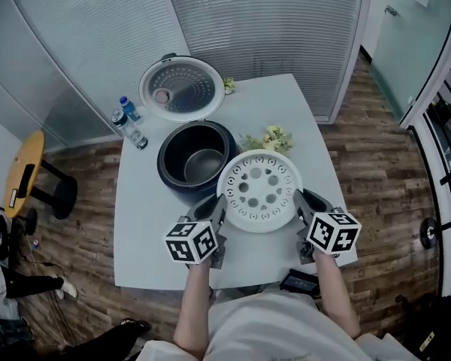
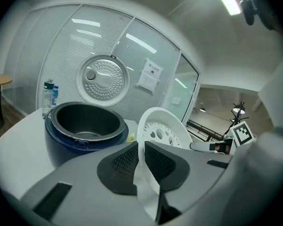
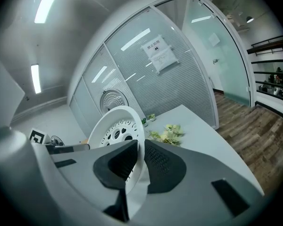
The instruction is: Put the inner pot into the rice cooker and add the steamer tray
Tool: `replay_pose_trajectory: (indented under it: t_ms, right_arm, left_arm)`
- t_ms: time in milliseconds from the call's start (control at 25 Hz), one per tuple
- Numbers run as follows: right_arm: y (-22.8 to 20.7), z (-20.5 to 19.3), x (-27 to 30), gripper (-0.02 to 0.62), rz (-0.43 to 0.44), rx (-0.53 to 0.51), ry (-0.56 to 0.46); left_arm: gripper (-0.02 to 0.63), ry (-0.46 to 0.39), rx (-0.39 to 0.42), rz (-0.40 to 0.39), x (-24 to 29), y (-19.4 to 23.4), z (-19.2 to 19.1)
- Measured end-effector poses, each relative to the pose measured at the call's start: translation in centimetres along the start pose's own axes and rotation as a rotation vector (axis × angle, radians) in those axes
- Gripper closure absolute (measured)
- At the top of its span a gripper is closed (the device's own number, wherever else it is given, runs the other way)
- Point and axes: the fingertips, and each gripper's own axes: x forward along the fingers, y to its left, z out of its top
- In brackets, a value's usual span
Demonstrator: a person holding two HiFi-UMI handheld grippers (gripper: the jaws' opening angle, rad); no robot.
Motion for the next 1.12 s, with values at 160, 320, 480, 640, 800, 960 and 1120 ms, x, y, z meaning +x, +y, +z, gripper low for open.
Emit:
replay_pose_trajectory:
  t_ms: [160,320,480,640,800,960,1120]
  right_arm:
    - [1.3,1.2,1.0,0.538,0.043,-0.01,-0.003]
    - [3.1,2.3,2.7,0.54,0.091,-0.02,-0.004]
    - [5.4,2.8,4.3,0.54,0.131,-0.038,0.0]
    - [7.3,3.5,6.1,0.54,0.169,-0.056,0.008]
    - [9.3,4.6,9.3,0.541,0.188,-0.047,0.022]
    - [11.6,5.4,11.7,0.541,0.208,-0.044,0.026]
    - [14.0,6.2,15.9,0.543,0.217,-0.046,0.034]
  left_arm:
    - [0.56,-0.026,-0.008,0.022,-1.0,0.7,1.0]
    - [0.56,-0.064,-0.018,0.056,-2.1,2.1,2.5]
    - [0.561,-0.095,-0.035,0.089,-3.4,4.0,3.4]
    - [0.561,-0.122,-0.06,0.112,-4.1,6.1,4.5]
    - [0.56,-0.117,-0.092,0.131,-4.0,9.1,6.0]
    - [0.561,-0.13,-0.127,0.128,-4.7,11.6,7.5]
    - [0.561,-0.134,-0.144,0.135,-4.2,15.8,9.6]
